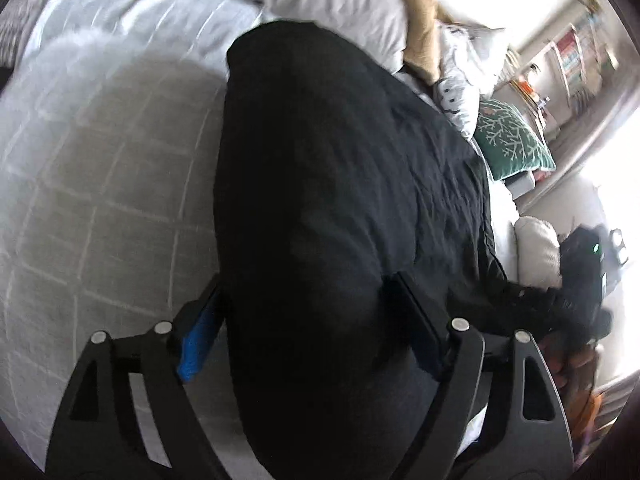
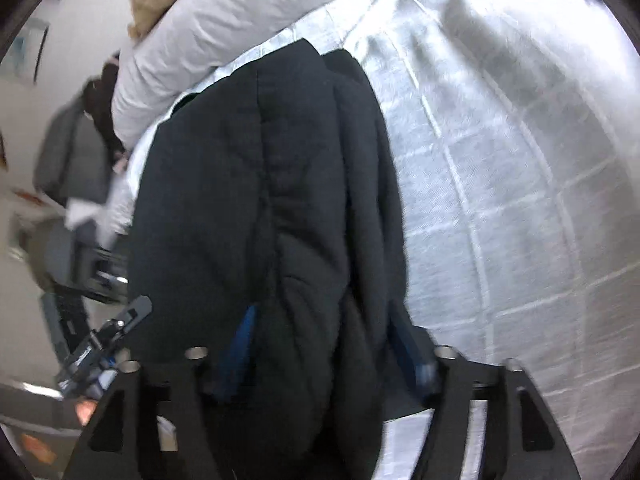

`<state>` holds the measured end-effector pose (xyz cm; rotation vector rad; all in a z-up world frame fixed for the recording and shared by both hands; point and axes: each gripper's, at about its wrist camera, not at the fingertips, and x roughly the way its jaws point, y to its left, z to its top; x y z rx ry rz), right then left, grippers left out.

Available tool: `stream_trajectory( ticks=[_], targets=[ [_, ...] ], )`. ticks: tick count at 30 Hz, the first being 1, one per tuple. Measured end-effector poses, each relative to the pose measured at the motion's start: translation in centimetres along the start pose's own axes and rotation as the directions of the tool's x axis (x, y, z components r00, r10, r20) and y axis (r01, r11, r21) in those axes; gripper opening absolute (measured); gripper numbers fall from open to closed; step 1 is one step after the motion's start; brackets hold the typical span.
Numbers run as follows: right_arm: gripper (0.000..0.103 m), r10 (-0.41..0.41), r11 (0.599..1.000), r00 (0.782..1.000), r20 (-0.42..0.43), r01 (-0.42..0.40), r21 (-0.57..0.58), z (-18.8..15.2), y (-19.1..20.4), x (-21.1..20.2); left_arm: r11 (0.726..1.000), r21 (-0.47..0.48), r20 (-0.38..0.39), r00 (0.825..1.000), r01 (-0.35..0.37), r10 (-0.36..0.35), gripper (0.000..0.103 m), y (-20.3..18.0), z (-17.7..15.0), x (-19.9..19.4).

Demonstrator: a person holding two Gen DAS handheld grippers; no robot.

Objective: Fold large clothes

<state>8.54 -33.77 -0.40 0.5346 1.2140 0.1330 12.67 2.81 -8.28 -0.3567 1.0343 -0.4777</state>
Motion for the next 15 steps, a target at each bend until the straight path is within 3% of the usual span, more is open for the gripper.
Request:
stream_trajectory(
  ticks=[2, 5, 7, 9, 11, 13, 15],
  targets=[
    [0.072, -0.045, 0.999, 0.999, 0.029, 0.046, -0.019, 0.0, 0.6, -1.0, 1.000, 0.016, 0.003, 1.000, -0.027, 0.027, 0.082, -0.7, 0.8, -1.0],
    [0.071, -0.103, 0.995, 0.986, 0.132, 0.102, 0.011, 0.1, 1.2, -3.6, 0.995, 0.065, 0.136, 0.988, -0.077, 0.068, 0.081, -1.8, 1.9, -3.4],
    [0.071, -0.162, 0.987, 0.956, 0.245, 0.156, 0.045, 0.4, 1.7, -5.6, 0.990, 0.072, 0.218, 0.971, -0.118, 0.100, 0.081, -2.5, 3.1, -4.4],
    [0.072, -0.205, 0.979, 0.907, 0.368, 0.198, 0.057, 0.7, 2.7, -7.6, 0.990, 0.064, 0.275, 0.956, -0.127, 0.105, 0.081, -3.3, 4.6, -4.4],
    [0.072, -0.193, 0.979, 0.860, 0.472, 0.197, 0.042, 1.0, 4.7, -8.4, 0.989, 0.061, 0.307, 0.945, -0.133, 0.108, 0.080, -3.8, 5.6, -4.0],
    [0.071, -0.162, 0.984, 0.835, 0.526, 0.178, 0.021, 2.0, 6.6, -7.8, 0.989, 0.068, 0.330, 0.938, -0.134, 0.104, 0.079, -4.8, 6.6, -2.9],
    [0.068, -0.124, 0.988, 0.830, 0.544, 0.156, -0.013, 3.3, 8.5, -5.7, 0.990, 0.086, 0.328, 0.941, -0.114, 0.080, 0.079, -5.0, 7.0, -1.9]
  ],
)
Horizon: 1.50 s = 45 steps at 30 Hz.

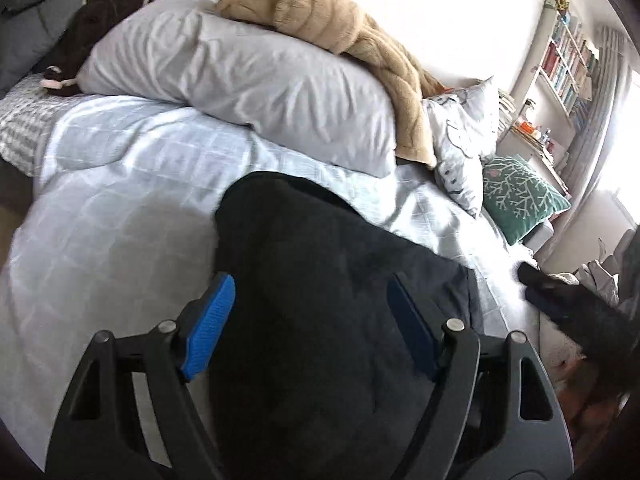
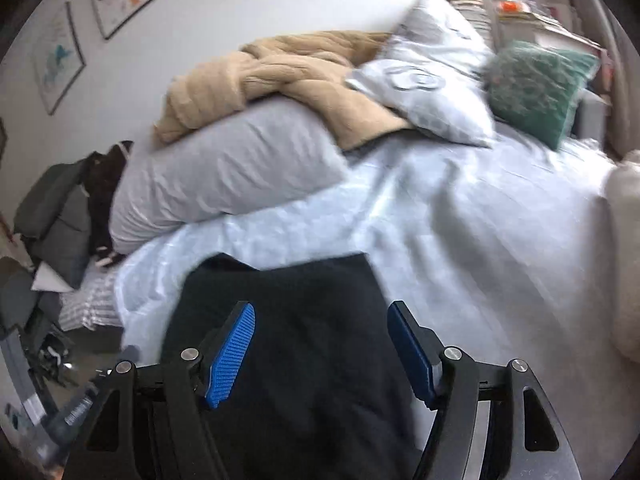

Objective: Fold large clothes

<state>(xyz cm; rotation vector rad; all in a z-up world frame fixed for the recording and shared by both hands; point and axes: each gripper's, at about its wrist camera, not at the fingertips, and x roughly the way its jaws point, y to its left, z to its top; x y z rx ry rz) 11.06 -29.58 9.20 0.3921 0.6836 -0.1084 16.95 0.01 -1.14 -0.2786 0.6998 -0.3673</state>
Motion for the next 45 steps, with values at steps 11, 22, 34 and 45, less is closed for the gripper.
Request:
stream_trajectory(
  ticks=[11, 22, 34, 45],
  targets=[
    [0.058, -0.173, 0.985, 0.977, -0.126, 0.171, -0.032, -4.0, -4.0, 11.7, 0.989, 0.137, -0.156, 0.985, -0.055, 0.077, 0.081, -2.6, -3.9, 9.9],
    [0.061, -0.167, 0.984, 0.976, -0.142, 0.157, -0.079, -3.7, -3.3, 10.0, 0.990, 0.126, -0.132, 0.988, -0.067, 0.084, 0.081, -2.6, -2.1, 5.9],
    [0.076, -0.125, 0.977, 0.980, -0.157, 0.094, -0.191, -4.1, -2.4, -0.5, 0.966, 0.173, -0.160, 0.962, -0.194, 0.222, 0.090, -2.1, -4.9, -3.5],
    [0.085, -0.232, 0.959, 0.949, -0.215, 0.186, -0.212, -7.5, -2.3, -6.3, 0.944, 0.183, -0.242, 0.918, -0.276, 0.315, 0.090, -2.7, -9.5, -7.9]
  ],
)
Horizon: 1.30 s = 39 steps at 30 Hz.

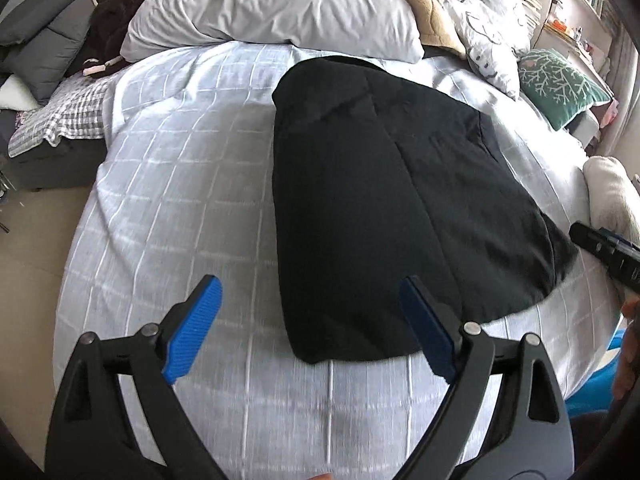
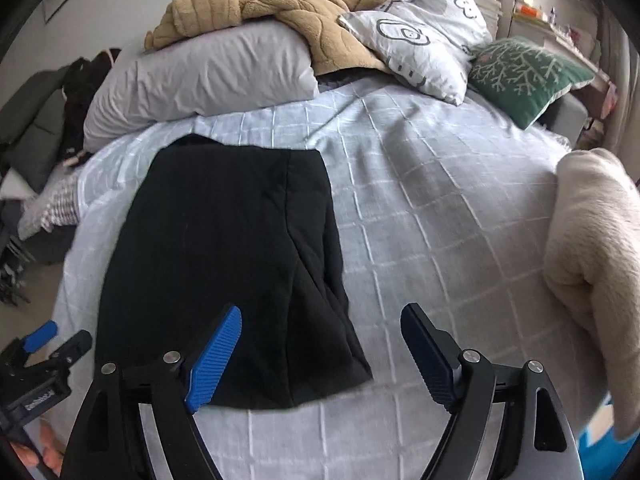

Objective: Fold large clothes

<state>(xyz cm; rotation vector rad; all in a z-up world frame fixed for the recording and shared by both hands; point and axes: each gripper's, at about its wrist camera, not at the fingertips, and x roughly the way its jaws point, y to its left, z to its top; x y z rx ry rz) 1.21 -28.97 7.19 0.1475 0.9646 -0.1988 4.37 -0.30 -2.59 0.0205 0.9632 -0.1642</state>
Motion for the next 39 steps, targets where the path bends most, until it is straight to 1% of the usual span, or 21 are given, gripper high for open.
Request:
stream_trajectory(
  ticks=[4, 8, 10, 13, 16, 20, 25, 39],
  targets=[
    [0.085, -0.027, 0.999, 0.999, -0.031, 0.025, -0.041, -2.4, 1.0, -0.6, 0.999, -0.009, 0.005, 1.000, -0.030, 0.030, 0.090, -0.2, -1.5, -0.5],
    [0.085, -0.067, 0.993, 0.996, -0.058, 0.061, -0.101, -4.0, 2.3, -0.7, 0.999, -0.020, -0.029, 0.999, -0.027, 0.027, 0.090, -0.7, -2.1, -0.2],
    [0.085, -0.076, 0.991, 0.995, -0.068, 0.068, -0.118, -4.2, 2.8, -0.6, 0.999, -0.014, -0.033, 0.999, -0.030, 0.030, 0.090, -1.1, -2.3, -0.3],
    [0.086, -0.086, 0.988, 0.994, -0.068, 0.076, -0.134, -4.2, 3.2, -0.6, 0.998, -0.013, -0.022, 0.998, -0.063, 0.062, 0.090, -1.6, -2.4, -0.4],
    [0.086, -0.092, 0.987, 0.994, -0.058, 0.083, -0.138, -4.0, 3.2, -0.7, 0.998, -0.024, -0.033, 0.998, -0.059, 0.059, 0.090, -1.5, -2.4, -0.2],
    [0.086, -0.085, 0.988, 0.994, -0.074, 0.074, -0.132, -3.8, 3.1, -0.1, 0.999, -0.028, -0.049, 0.998, -0.042, 0.040, 0.090, -1.5, -2.1, 0.1],
    [0.086, -0.061, 0.990, 0.994, -0.093, 0.048, -0.136, -3.6, 3.6, 0.3, 0.999, -0.023, -0.048, 0.998, -0.033, 0.032, 0.090, -1.7, -1.9, 0.1],
    [0.086, -0.021, 0.992, 0.995, -0.095, 0.008, -0.130, -3.4, 4.0, 0.2, 0.999, -0.035, -0.055, 0.998, -0.020, 0.018, 0.090, -1.3, -1.8, 0.0]
  ],
)
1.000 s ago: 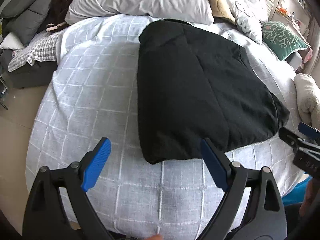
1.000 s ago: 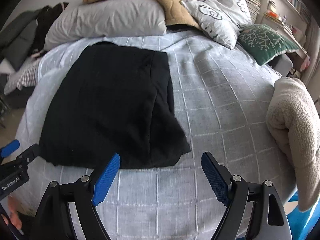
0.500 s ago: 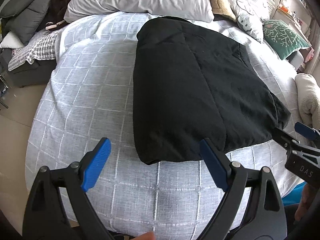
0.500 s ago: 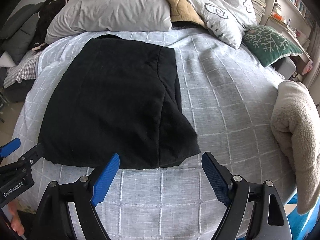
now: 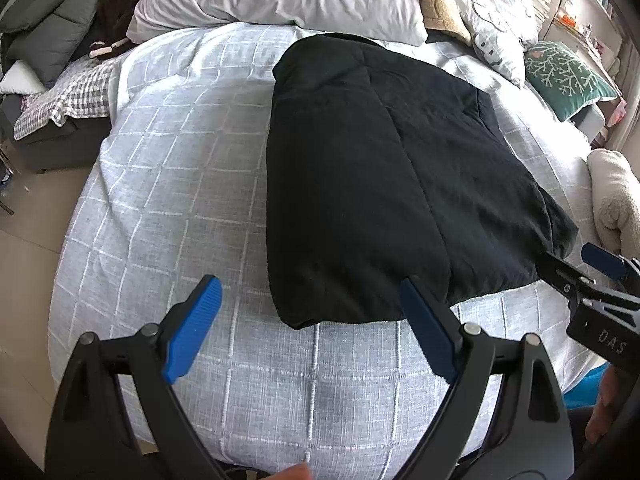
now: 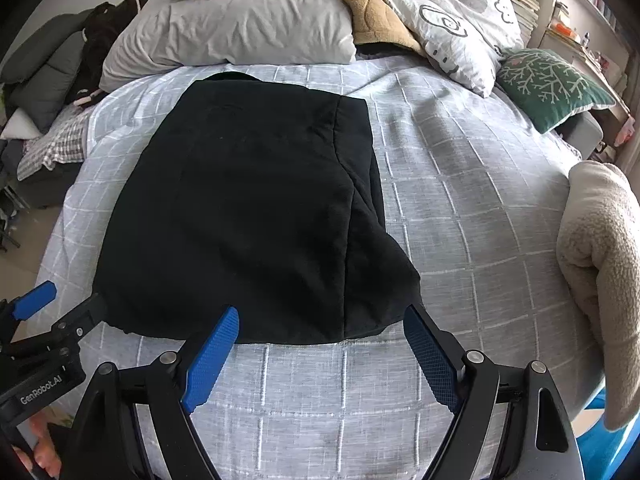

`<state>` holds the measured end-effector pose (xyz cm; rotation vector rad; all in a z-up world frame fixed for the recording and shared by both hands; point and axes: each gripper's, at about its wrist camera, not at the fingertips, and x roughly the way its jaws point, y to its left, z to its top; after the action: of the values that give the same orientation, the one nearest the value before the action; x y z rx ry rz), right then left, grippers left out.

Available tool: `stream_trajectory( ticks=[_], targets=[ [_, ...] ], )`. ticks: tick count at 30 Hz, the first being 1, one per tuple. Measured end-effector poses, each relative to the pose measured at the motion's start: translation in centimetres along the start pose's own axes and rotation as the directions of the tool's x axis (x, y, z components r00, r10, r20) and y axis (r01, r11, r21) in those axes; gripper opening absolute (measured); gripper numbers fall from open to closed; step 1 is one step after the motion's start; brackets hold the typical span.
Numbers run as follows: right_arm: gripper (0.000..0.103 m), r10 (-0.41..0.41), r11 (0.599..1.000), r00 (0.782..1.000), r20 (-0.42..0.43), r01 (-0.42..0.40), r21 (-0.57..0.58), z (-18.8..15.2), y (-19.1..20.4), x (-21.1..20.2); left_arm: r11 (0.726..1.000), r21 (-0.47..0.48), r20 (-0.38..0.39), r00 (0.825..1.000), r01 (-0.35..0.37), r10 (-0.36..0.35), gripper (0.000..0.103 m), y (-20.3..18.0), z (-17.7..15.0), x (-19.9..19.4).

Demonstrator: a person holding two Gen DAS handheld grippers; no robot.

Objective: Fold large clothes

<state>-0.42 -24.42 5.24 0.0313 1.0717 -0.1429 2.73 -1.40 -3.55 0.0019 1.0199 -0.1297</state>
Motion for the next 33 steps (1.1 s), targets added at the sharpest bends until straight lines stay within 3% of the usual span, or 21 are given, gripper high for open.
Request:
stream_trajectory(
  ticks=[33],
  targets=[
    [0.086, 0.012, 1.000, 1.000, -0.003, -0.012, 0.009, 0.15, -0.29, 0.03, 1.000, 0.000, -0.001, 1.000, -0.001, 0.001, 0.090, 0.20, 0.14, 0.12]
  ],
)
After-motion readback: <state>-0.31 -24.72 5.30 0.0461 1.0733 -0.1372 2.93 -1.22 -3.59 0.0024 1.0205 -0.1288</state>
